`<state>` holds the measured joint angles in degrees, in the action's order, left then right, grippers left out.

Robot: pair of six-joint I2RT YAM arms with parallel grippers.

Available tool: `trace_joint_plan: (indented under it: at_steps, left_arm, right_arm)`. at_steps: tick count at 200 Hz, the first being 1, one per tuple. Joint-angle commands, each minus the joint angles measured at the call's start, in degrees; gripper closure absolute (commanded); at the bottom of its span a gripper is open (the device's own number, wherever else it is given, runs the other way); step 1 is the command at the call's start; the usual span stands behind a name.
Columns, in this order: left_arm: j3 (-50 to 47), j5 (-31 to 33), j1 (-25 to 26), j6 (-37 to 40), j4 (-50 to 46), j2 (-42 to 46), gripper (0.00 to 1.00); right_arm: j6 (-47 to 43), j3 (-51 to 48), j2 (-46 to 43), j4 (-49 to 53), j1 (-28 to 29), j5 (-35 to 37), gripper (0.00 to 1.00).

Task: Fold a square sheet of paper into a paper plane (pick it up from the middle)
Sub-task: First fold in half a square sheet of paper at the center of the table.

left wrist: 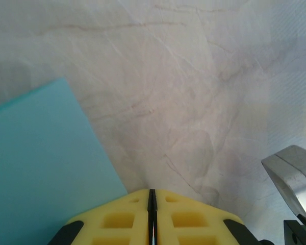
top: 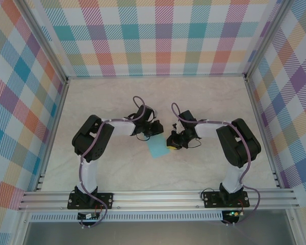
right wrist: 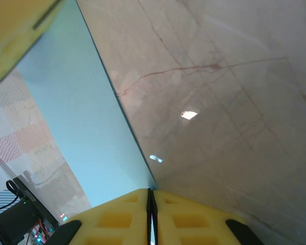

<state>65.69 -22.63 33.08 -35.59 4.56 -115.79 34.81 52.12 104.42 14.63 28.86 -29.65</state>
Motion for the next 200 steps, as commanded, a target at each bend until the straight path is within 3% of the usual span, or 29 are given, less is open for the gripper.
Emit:
trace_joint_plan:
  at_steps: [1, 57, 120, 200]
  left_arm:
    - [1.8, 7.8, -4.5, 3.6, -1.9, -3.0, 0.89]
    - [5.4, 8.0, -6.0, 5.4, -4.3, -5.0, 0.89]
    - [6.4, 5.9, -10.0, 7.9, -4.3, -5.6, 0.87]
    - [9.8, 8.9, -12.1, 7.3, -7.6, -2.3, 0.82]
  right_arm:
    - [-1.9, -4.3, 5.3, 7.5, 1.2, 7.2, 0.88]
    - [-2.9, -4.0, 6.1, 10.1, 2.2, 11.0, 0.88]
    - [-2.7, -4.2, 5.2, 9.9, 2.3, 10.8, 0.88]
    - [-2.1, -3.2, 1.1, 8.8, 2.3, 9.6, 0.88]
